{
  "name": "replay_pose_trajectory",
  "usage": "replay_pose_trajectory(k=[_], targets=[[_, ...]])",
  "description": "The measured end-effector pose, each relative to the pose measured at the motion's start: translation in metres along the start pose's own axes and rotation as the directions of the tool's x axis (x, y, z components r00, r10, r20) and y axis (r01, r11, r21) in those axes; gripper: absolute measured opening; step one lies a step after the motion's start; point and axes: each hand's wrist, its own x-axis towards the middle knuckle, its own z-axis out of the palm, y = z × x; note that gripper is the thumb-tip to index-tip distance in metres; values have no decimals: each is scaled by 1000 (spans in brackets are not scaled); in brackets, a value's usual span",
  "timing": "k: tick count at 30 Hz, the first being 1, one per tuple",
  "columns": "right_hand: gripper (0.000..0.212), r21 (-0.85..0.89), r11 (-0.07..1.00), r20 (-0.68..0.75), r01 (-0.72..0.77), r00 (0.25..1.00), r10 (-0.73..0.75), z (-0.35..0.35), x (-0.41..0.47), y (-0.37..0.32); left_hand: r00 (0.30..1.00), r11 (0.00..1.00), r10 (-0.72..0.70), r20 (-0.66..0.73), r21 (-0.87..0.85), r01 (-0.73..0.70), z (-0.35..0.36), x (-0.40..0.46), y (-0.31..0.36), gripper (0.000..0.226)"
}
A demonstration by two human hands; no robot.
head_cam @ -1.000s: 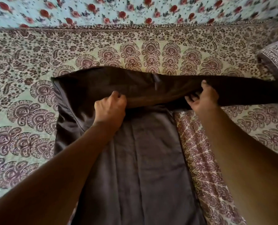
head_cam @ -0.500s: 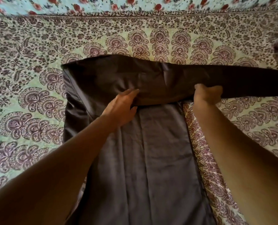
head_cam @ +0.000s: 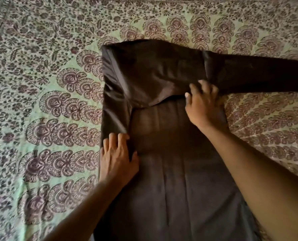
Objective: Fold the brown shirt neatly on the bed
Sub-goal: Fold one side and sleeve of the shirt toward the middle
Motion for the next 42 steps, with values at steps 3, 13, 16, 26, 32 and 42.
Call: replay_pose_trajectory(k=[3, 13, 16, 26, 32, 42], targets=[[51, -2, 984, 251, 179, 952, -173, 11, -18, -21, 986, 985, -121, 117, 138, 104, -5, -51, -27, 59], [48, 115, 984, 191, 133, 970, -154, 4, -133, -92, 830, 985, -46, 556, 162, -54, -42, -155, -69, 85], [41, 406, 914, 315, 8, 938, -148, 8, -198, -120, 814, 989, 34, 580, 98, -112, -37, -182, -73, 95], [56, 427, 830, 600, -360, 799, 38, 1, -312, -150, 829, 979, 203, 521, -108, -172, -17, -250, -67, 93], [46, 304, 808, 800, -505, 596, 71, -4, -329, -132, 875, 914, 374, 306, -280, -293, -14, -275, -70, 62], [16, 514, 370, 847, -774, 526, -76, -21, -361, -125, 960, 973, 157, 232, -202, -110, 9, -274, -109, 49]])
